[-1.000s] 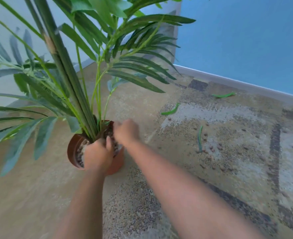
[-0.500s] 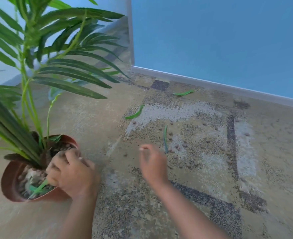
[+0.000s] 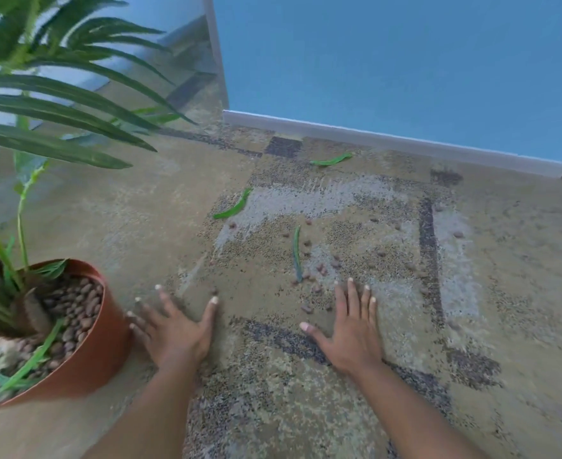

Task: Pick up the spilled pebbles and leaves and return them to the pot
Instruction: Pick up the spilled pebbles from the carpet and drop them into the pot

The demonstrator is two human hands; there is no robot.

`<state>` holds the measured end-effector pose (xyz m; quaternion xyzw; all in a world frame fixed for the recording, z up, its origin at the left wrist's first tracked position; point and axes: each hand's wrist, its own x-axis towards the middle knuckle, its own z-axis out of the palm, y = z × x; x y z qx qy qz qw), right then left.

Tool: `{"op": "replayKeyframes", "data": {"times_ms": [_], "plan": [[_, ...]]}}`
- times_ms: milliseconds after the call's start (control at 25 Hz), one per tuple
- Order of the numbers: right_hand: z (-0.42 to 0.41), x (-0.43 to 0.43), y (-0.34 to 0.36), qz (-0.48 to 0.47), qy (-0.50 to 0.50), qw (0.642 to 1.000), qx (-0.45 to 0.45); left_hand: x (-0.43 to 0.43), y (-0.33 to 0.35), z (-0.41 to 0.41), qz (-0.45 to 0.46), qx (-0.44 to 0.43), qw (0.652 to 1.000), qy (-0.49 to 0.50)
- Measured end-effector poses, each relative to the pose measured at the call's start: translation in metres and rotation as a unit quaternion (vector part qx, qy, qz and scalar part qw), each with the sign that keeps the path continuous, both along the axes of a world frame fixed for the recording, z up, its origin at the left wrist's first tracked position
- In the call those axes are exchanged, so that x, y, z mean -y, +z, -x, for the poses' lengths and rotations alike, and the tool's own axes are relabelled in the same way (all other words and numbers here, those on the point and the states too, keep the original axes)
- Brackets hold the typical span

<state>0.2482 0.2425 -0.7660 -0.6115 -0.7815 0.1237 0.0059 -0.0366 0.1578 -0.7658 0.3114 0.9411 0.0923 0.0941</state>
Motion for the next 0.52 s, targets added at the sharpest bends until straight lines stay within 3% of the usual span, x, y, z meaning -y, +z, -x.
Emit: {"op": "replayKeyframes", "data": {"times_ms": [160,400,520], "plan": [[0.021,-0.021,0.001,-0.023,0.053,0.998,-0.004,0.012,-0.006,0.003,-0.034,-0.024,0.999,-0.004],[0.053,-0.058,-0.003,-0.045,0.027,0.998,-0.028,0.009,0.0,0.002,-0.102,-0.022,0.988,0.111],[0.06,-0.067,-0.005,-0.06,0.058,0.995,-0.053,0.014,0.0,0.003,-0.137,-0.009,0.984,0.117]]}}
